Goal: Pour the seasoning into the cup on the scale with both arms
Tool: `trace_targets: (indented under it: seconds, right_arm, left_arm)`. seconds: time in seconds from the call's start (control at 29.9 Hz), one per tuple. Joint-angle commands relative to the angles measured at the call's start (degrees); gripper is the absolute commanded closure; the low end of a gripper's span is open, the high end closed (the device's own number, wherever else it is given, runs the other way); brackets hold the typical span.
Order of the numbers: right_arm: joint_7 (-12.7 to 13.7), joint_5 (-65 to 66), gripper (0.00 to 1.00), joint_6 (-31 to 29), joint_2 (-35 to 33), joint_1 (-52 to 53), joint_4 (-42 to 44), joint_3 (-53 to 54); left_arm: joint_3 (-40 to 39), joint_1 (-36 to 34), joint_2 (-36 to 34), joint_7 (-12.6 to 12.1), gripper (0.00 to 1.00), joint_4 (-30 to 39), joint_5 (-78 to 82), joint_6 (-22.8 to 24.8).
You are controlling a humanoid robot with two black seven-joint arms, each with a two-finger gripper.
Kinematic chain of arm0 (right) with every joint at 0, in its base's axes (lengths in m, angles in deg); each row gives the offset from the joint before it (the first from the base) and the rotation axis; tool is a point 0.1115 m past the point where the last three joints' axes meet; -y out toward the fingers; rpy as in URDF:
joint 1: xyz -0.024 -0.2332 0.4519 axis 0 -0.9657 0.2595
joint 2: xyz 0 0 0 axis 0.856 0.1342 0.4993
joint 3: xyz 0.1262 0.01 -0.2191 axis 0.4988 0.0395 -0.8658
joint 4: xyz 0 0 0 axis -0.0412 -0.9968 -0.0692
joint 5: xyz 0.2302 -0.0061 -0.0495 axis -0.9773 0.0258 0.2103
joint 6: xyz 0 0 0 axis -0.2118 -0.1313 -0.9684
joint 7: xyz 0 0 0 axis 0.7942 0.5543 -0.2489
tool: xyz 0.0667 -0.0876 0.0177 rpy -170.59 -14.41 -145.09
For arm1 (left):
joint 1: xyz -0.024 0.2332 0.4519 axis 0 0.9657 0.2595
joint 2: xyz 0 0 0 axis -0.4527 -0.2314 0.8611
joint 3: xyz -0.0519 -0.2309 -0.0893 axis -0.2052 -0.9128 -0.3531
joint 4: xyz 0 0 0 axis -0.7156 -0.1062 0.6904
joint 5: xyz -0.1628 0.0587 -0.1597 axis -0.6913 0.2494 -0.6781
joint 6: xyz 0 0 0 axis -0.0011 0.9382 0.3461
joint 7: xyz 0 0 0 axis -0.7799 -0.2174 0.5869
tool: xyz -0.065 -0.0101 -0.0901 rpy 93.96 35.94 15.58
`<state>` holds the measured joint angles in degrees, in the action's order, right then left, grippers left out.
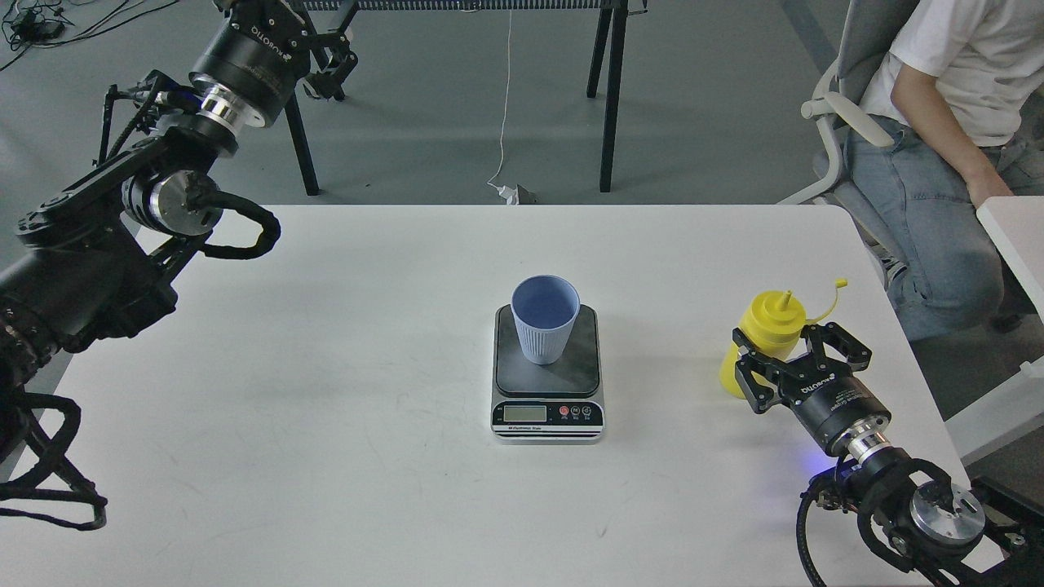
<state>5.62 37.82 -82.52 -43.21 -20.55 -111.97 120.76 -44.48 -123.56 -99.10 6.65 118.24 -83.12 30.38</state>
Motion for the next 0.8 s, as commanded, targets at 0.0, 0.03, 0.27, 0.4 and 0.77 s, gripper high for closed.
trace_targets:
  seconds: [0.0, 0.03, 0.27, 0.4, 0.77]
  right_arm:
    - [0.0, 0.0, 0.18, 0.01, -0.07, -0.12, -0.33, -0.05]
    - [0.0, 0.09, 0.16, 0.01, -0.16, -0.21, -0.42, -0.05]
    - [-0.71, 0.53, 0.02, 0.01, -4.62, -2.67, -4.1, 0.65]
    - [-0.71, 0.62, 0.02, 0.01, -11.21, -3.37, -5.51, 0.83]
    - [-0.18, 0.88, 0.02, 0.01, -23.27, 0.57, -6.92, 2.24]
  left_arm:
    - [0.0, 0.01, 0.0, 0.0, 0.0, 0.01, -0.14, -0.08]
    - [0.0, 0.01, 0.0, 0.0, 0.0, 0.01, -0.14, -0.08]
    - [-0.09, 0.01, -0.35, 0.0, 0.0, -0.08, -0.41, 0.1]
    - [-1.31, 0.01, -0.62, 0.0, 0.0, -0.08, -0.49, 0.19]
    - [-1.76, 0.09, -0.53, 0.0, 0.0, -0.17, -0.5, 0.1]
